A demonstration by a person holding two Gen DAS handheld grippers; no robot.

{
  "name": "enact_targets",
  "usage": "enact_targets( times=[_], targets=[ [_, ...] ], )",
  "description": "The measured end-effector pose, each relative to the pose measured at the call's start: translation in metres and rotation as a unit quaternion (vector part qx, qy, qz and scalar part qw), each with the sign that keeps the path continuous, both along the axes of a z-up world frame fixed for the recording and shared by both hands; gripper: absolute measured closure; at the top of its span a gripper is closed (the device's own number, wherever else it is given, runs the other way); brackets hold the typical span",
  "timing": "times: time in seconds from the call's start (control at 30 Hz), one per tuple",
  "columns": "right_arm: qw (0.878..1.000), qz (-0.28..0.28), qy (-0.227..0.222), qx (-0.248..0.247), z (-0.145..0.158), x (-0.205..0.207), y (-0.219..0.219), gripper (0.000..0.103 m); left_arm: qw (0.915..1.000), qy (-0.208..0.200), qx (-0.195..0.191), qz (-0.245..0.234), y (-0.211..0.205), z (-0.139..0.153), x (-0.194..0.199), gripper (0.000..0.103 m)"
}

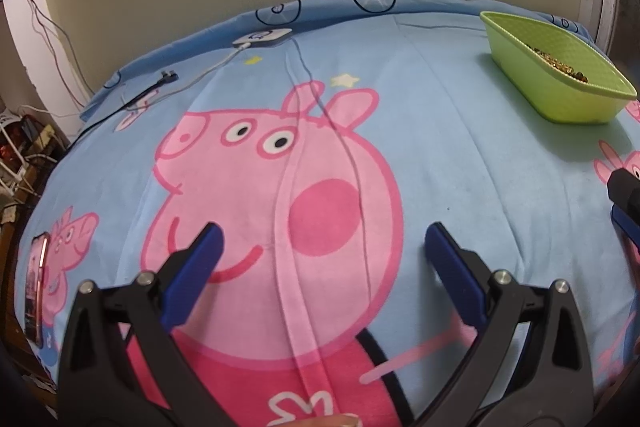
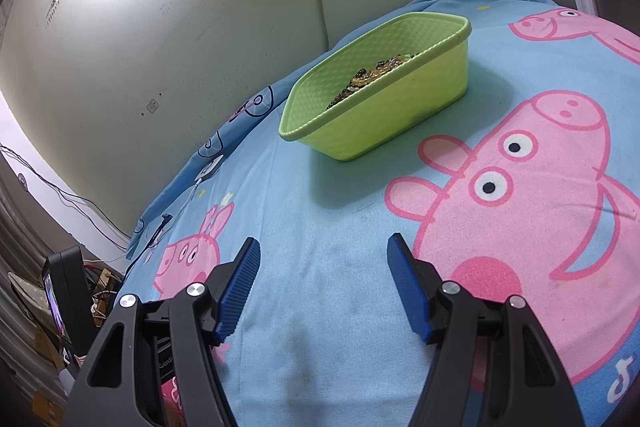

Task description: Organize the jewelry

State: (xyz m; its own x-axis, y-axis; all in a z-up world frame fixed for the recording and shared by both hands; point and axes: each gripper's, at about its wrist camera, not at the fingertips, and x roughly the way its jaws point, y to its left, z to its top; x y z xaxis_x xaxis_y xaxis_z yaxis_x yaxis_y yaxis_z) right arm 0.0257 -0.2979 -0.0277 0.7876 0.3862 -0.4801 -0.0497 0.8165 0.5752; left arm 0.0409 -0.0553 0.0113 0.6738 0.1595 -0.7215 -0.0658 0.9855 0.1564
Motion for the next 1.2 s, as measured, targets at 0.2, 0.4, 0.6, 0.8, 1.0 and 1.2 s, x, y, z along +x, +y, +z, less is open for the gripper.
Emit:
enact_targets(
  times=[0.2, 0.4, 0.6, 0.8, 1.0, 1.2],
  targets=[
    [1.0, 0.0, 0.0, 0.001, 0.0004, 0.0, 0.0, 0.055, 1.0, -0.002, 0.002, -0.001, 0.0009, 0.0007, -0.0003, 0.006],
    [1.0, 0.0, 0.0, 0.001, 0.0002, 0.0002, -0.0002, 0.055, 1.0, -0.003, 0.003, 0.001, 0.0015, 0.0017, -0.0005, 0.006],
    [1.0, 0.0, 0.0, 0.001, 0.0003, 0.0002, -0.0002, 0.055, 1.0, -0.003, 0.004, 0.001, 0.0011, 0.0022, -0.0011, 0.006],
    [1.0, 0.0, 0.0, 0.001, 0.0, 0.0005, -0.0001, 0.055, 1.0, -0.002, 0.004, 0.001, 0.002, 0.0014, -0.0002, 0.006],
    [1.0, 0.0, 0.0, 0.001, -0.0002, 0.0011, 0.0002, 0.055, 1.0, -0.002, 0.004, 0.001, 0.0019, 0.0011, -0.0001, 0.006],
    [1.0, 0.0, 0.0, 0.002, -0.0005, 0.001, 0.0001, 0.055, 1.0, -0.002, 0.004, 0.001, 0.0014, 0.001, -0.0001, 0.006]
  ],
)
